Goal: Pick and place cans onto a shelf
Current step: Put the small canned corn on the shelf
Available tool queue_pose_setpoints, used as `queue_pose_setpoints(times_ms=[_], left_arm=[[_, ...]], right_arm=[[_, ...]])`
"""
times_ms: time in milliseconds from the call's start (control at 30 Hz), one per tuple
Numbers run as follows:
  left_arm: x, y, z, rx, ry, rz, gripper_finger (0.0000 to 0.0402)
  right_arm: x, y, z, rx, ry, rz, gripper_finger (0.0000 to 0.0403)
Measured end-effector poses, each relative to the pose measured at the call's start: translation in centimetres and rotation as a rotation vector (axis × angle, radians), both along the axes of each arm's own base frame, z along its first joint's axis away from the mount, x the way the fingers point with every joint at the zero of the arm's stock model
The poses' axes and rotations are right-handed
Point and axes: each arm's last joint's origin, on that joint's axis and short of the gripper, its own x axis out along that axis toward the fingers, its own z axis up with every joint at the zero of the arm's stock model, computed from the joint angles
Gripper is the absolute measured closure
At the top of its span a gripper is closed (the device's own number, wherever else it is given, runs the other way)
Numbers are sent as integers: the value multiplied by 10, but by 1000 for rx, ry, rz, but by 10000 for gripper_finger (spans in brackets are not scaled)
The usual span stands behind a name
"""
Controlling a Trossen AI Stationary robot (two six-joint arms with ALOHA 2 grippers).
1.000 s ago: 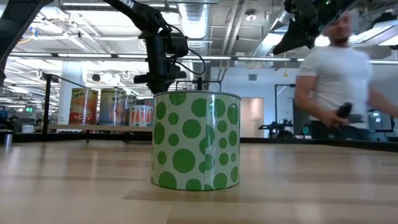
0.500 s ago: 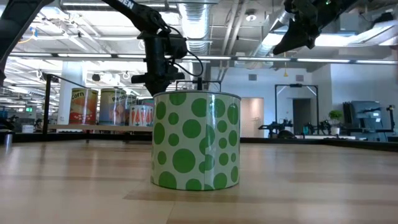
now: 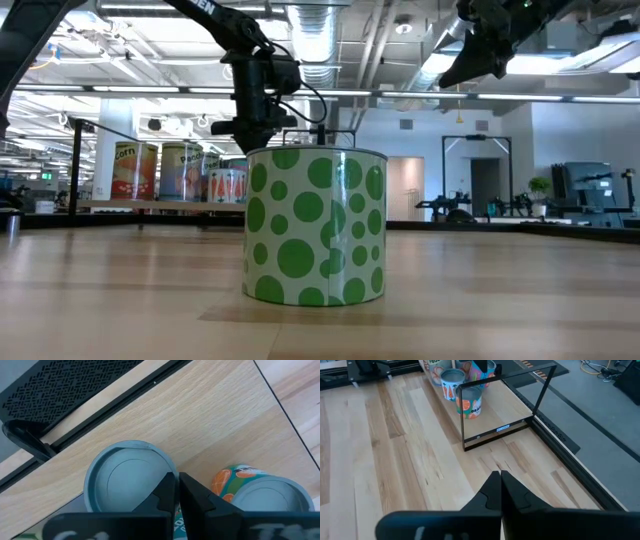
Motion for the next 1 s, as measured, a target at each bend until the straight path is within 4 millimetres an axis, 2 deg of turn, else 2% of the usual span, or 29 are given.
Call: queue_pose_setpoints(times_ms=[233, 400, 1000], left_arm=[[0, 0, 0, 2, 7, -21, 398], [2, 0, -8, -22, 33, -32, 398], [3, 0, -10, -18, 37, -29, 367]], right_arm=[[0, 0, 0, -2, 1, 2, 394], [0, 0, 0, -3, 1, 2, 394], [0, 0, 0, -2, 1, 2, 394]])
